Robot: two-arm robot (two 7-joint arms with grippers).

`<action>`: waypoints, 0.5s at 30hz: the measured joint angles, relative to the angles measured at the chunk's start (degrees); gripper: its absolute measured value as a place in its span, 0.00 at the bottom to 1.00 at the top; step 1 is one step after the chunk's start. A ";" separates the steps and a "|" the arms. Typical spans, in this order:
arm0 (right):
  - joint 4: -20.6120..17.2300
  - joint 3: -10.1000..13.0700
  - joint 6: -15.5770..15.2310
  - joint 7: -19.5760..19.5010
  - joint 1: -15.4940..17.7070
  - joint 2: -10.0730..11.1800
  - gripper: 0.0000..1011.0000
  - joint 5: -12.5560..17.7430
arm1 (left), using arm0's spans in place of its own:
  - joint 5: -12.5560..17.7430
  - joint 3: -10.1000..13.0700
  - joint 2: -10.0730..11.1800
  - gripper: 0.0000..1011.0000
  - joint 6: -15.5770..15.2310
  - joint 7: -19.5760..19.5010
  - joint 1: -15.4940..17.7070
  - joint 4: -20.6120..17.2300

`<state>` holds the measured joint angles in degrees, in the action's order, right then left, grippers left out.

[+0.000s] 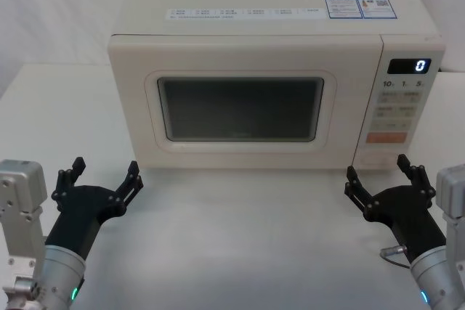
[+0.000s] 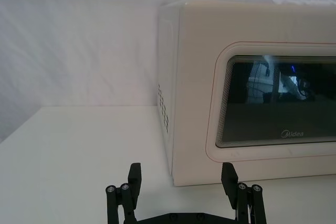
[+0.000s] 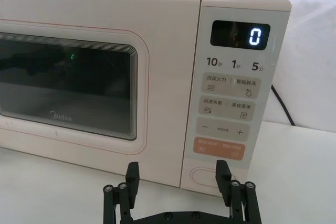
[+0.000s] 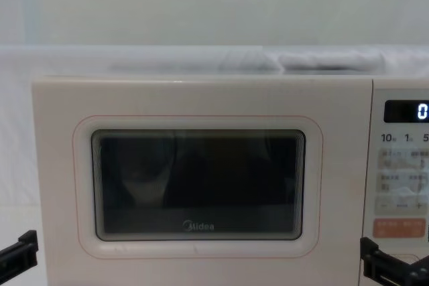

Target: Press the button to open the microwave door with one hand; close the microwave door with the other hand.

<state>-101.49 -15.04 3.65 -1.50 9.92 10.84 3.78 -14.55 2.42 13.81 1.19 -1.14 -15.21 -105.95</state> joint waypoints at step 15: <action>0.00 0.00 0.00 0.00 0.00 0.00 0.53 0.00 | 0.00 0.00 0.00 0.99 0.00 0.00 0.00 0.00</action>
<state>-101.49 -15.05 3.65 -1.50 9.93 10.84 3.78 -14.55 2.41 13.81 1.19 -1.14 -15.21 -105.95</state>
